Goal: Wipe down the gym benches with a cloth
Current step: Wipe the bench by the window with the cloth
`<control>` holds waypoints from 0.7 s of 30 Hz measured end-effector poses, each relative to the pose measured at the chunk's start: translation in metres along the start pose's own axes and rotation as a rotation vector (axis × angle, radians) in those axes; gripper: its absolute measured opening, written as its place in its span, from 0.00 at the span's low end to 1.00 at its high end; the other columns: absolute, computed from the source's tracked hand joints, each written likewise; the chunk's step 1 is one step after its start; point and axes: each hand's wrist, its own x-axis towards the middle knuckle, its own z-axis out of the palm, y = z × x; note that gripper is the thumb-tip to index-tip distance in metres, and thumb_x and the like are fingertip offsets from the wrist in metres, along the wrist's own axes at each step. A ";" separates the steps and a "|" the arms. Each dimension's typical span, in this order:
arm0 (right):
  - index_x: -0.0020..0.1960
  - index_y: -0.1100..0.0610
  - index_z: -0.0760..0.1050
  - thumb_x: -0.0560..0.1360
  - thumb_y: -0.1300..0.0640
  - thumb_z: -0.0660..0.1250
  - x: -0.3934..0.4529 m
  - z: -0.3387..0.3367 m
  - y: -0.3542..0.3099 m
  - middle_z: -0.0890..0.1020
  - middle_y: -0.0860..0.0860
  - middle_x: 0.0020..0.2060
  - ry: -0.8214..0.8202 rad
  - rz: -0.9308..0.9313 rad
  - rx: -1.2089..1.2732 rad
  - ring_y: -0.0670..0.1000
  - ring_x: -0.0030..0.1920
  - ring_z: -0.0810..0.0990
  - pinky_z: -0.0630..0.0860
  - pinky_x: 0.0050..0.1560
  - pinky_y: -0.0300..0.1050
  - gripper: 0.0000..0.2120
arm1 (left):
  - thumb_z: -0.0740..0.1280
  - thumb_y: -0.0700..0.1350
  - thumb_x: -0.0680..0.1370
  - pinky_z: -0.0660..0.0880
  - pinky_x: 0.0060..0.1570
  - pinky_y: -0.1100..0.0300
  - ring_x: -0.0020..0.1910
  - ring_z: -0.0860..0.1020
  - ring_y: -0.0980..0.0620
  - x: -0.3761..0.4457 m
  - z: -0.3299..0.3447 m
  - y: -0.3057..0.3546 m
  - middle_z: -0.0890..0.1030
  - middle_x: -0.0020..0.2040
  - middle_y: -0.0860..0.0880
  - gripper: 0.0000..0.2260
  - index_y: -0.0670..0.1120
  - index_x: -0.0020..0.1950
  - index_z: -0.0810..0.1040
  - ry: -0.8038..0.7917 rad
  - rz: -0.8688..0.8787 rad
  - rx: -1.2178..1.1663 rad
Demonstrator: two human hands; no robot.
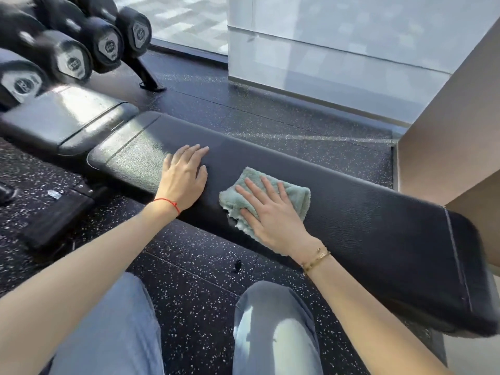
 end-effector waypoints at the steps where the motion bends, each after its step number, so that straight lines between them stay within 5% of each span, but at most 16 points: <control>1: 0.79 0.42 0.47 0.82 0.40 0.44 0.010 0.001 -0.008 0.48 0.43 0.79 -0.001 0.011 0.011 0.52 0.79 0.39 0.37 0.77 0.57 0.26 | 0.59 0.44 0.81 0.54 0.74 0.43 0.76 0.60 0.46 0.005 -0.008 -0.021 0.68 0.74 0.47 0.21 0.48 0.74 0.67 0.004 -0.017 0.021; 8: 0.79 0.41 0.47 0.82 0.40 0.43 0.099 0.016 -0.067 0.47 0.43 0.79 0.026 0.096 0.048 0.51 0.79 0.39 0.33 0.76 0.54 0.26 | 0.59 0.45 0.80 0.57 0.72 0.42 0.74 0.64 0.45 0.038 -0.042 -0.150 0.70 0.72 0.47 0.20 0.48 0.72 0.69 0.022 -0.056 0.145; 15: 0.79 0.44 0.47 0.83 0.42 0.41 0.212 0.013 -0.101 0.47 0.46 0.79 0.002 0.315 0.038 0.54 0.79 0.41 0.37 0.77 0.58 0.25 | 0.52 0.51 0.75 0.53 0.74 0.42 0.76 0.60 0.47 0.050 -0.043 -0.191 0.66 0.75 0.47 0.28 0.49 0.76 0.65 -0.079 0.008 0.064; 21: 0.78 0.39 0.47 0.83 0.43 0.48 0.189 0.019 -0.131 0.49 0.42 0.79 0.010 0.093 0.074 0.51 0.79 0.41 0.35 0.77 0.55 0.25 | 0.52 0.50 0.75 0.54 0.75 0.48 0.75 0.62 0.47 0.052 -0.038 -0.201 0.69 0.74 0.46 0.27 0.47 0.73 0.69 -0.033 0.060 0.019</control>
